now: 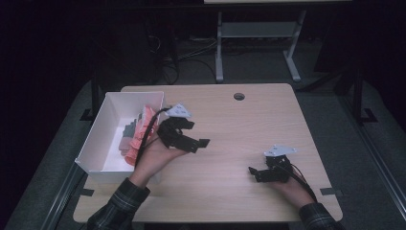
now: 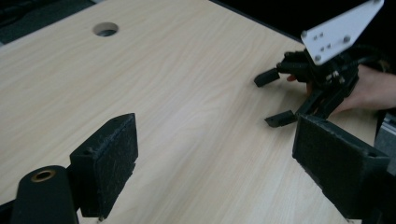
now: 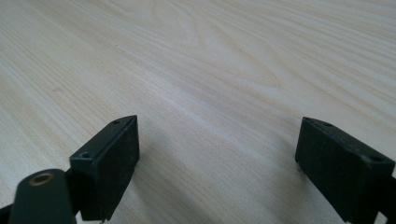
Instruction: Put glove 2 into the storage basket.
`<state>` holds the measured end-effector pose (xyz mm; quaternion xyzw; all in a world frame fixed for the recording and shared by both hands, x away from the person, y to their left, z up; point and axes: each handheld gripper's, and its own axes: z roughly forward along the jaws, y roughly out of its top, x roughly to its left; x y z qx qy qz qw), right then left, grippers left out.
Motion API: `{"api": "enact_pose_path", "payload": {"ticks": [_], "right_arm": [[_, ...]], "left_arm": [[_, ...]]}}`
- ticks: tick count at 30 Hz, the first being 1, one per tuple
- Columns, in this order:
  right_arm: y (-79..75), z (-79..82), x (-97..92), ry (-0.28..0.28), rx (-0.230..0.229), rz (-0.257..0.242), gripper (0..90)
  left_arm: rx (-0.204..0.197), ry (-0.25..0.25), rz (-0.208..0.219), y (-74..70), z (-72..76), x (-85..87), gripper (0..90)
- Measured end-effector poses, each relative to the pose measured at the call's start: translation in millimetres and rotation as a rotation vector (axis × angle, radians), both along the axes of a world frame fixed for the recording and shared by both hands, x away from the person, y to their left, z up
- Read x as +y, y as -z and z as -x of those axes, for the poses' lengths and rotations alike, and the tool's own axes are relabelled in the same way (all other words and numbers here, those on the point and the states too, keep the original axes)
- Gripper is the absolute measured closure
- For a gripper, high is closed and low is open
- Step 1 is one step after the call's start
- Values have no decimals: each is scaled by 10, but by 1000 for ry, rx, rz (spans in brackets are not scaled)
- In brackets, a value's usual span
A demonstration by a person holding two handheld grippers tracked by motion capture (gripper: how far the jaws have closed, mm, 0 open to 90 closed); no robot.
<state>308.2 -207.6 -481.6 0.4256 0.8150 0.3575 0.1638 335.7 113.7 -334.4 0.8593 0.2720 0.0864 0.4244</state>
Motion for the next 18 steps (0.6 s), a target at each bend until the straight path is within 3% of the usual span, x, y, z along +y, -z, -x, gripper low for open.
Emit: {"api": "enact_pose_path", "payload": {"ticks": [2, 6, 8, 14, 18], "right_arm": [[0, 0, 0, 0, 0, 0, 131], [0, 0, 0, 0, -1, 0, 131], [0, -1, 0, 0, -1, 0, 131], [0, 0, -1, -1, -1, 1, 131], [0, -1, 0, -1, -1, 1, 131]], "left_arm": [[4, 17, -9, 133, 43, -112, 136], [8, 50, -83, 401, 114, -263, 136], [29, 73, -111, 591, 124, -318, 136], [64, 78, -152, 1038, 145, -371, 136], [78, 94, -185, 1183, 156, -392, 136]]}}
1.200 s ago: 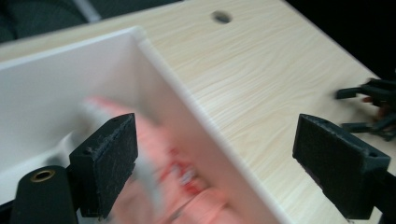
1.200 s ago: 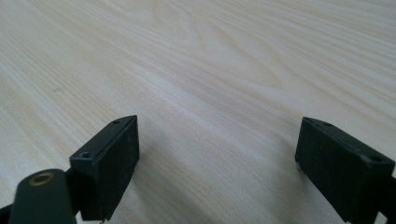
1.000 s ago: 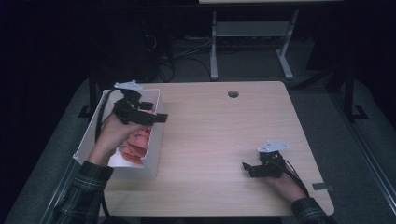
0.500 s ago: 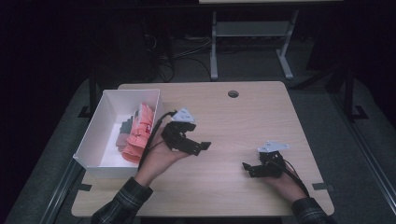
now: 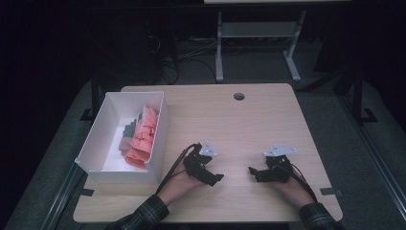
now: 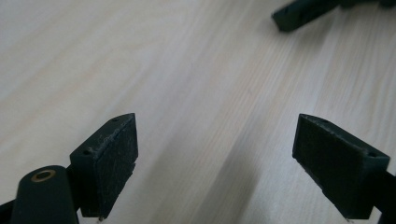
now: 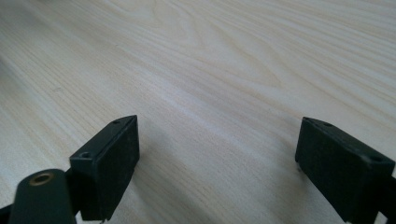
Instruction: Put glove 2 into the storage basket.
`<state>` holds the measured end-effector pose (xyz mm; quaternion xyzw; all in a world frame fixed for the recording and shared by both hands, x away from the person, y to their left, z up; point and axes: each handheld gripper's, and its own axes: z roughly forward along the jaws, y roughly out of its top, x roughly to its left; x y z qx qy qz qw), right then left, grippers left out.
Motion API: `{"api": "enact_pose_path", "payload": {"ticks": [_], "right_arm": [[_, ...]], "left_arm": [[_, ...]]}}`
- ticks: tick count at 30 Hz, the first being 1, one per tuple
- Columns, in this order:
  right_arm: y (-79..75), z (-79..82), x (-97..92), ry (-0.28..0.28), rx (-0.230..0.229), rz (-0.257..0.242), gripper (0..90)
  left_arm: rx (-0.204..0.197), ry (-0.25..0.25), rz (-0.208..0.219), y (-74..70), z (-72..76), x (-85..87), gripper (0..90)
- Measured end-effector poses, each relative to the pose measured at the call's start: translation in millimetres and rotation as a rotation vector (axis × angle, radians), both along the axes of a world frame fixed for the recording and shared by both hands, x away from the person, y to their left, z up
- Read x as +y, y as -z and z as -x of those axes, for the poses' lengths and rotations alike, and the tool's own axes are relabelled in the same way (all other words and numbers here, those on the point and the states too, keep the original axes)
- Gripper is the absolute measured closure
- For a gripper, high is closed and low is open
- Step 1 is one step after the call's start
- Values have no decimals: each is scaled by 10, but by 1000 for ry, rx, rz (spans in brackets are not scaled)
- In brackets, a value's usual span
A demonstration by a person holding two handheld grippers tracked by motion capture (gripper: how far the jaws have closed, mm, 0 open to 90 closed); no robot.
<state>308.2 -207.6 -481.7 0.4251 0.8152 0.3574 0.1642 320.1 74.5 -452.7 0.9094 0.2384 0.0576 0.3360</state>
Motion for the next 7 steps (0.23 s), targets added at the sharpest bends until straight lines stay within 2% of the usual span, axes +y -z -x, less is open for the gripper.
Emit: {"api": "enact_pose_path", "payload": {"ticks": [7], "right_arm": [[0, 0, -1, -1, 0, 1, 131]], "left_arm": [[-10, 9, -8, 90, 15, -24, 135]]}}
